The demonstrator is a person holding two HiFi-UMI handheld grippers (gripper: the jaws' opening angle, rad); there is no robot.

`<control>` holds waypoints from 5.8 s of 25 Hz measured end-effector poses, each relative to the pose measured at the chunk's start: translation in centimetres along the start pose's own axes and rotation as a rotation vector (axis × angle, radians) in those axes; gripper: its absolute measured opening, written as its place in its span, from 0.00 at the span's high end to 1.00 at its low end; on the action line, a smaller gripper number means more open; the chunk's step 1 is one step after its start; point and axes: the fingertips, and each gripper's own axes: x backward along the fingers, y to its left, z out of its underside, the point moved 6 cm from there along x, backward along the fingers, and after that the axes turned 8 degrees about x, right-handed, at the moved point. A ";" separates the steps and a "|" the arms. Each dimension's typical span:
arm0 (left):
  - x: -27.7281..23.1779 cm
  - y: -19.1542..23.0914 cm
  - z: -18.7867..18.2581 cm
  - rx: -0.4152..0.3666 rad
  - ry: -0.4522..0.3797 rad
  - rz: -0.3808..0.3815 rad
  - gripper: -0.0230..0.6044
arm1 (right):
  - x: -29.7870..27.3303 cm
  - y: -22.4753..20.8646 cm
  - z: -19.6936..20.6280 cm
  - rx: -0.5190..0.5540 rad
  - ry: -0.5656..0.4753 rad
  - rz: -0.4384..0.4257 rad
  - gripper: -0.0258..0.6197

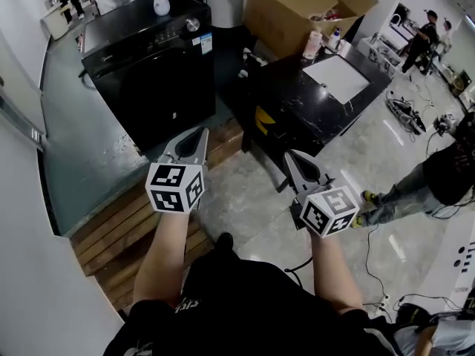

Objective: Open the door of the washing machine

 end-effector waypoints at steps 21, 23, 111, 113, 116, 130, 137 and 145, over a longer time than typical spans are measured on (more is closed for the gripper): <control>-10.4 9.9 -2.7 0.028 0.014 0.019 0.95 | -14.0 -4.5 -1.3 -0.004 0.042 -0.022 0.97; -11.6 10.4 -2.7 0.029 0.023 0.011 0.95 | -15.3 -5.6 -1.1 -0.014 0.041 -0.031 0.97; -31.0 32.9 -4.3 0.209 0.104 -0.499 0.95 | -65.6 -12.1 5.0 0.356 0.401 -0.875 0.62; -30.6 33.2 -4.1 0.217 0.103 -0.522 0.95 | -66.3 -12.0 5.7 0.384 0.420 -0.887 0.62; -30.2 33.3 -4.0 0.226 0.101 -0.546 0.95 | -67.1 -12.2 6.8 0.408 0.451 -0.895 0.62; -30.7 33.1 -3.7 0.231 0.115 -0.586 0.95 | -69.1 -11.8 10.1 0.563 0.514 -0.970 0.68; -31.2 32.7 -3.2 0.236 0.128 -0.588 0.95 | -69.0 -11.3 10.7 0.783 0.495 -0.990 0.73; -29.9 32.4 -2.6 0.269 0.114 -0.595 0.95 | -69.2 -11.1 10.7 0.798 0.509 -0.964 0.77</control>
